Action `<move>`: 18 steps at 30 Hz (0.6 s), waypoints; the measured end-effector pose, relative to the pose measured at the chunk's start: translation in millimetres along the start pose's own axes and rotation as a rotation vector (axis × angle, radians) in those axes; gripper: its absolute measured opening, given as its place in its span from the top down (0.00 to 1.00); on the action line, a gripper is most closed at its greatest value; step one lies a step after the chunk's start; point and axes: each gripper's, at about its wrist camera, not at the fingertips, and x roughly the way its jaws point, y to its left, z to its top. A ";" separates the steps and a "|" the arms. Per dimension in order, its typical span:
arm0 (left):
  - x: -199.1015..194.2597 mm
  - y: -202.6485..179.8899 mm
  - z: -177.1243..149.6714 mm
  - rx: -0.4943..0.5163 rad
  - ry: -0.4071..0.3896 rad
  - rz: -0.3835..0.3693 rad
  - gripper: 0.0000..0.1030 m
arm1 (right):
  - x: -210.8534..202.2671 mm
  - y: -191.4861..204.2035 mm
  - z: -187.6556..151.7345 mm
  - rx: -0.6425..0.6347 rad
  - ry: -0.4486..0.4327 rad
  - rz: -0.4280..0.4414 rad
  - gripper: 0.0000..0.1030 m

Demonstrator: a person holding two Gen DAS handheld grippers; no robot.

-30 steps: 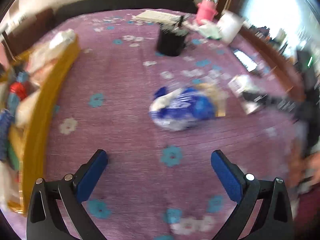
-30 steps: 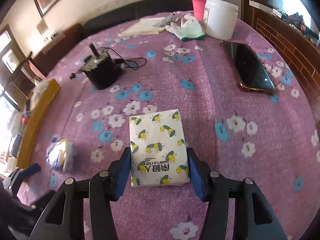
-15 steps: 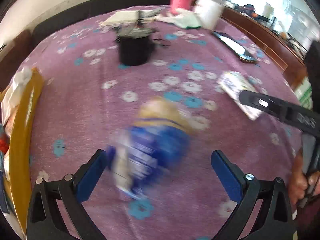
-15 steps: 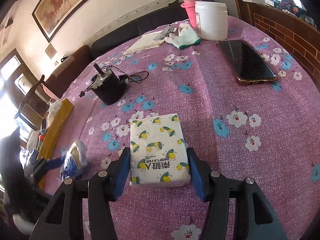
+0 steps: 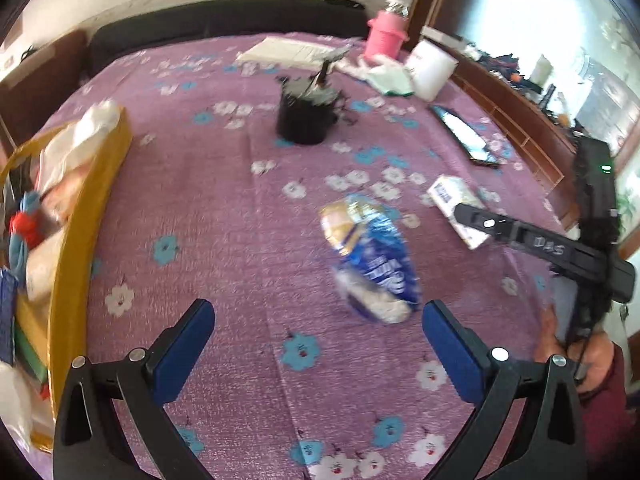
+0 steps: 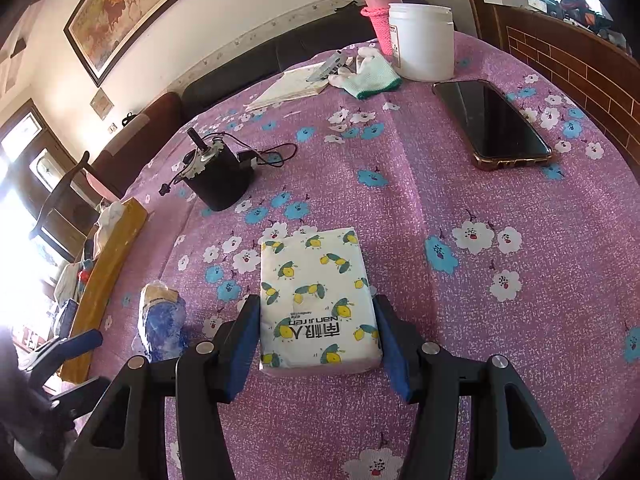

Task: Organize soft objects
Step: 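Grasp the blue Vinda tissue bag with the left tool while the right tool holds the lemon pack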

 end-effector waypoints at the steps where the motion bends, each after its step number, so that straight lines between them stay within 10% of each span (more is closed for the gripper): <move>1: 2.2 -0.1 -0.2 0.001 0.005 0.000 0.00 | 0.1 -0.2 0.0 0.001 0.000 0.001 0.43; 13: 32.9 -41.6 21.8 0.094 -0.027 0.065 0.01 | 0.6 -0.3 0.3 0.005 0.000 0.003 0.41; 18: 43.4 -39.9 22.1 0.090 0.011 0.040 0.45 | 0.9 -0.2 0.2 0.006 0.000 0.003 0.40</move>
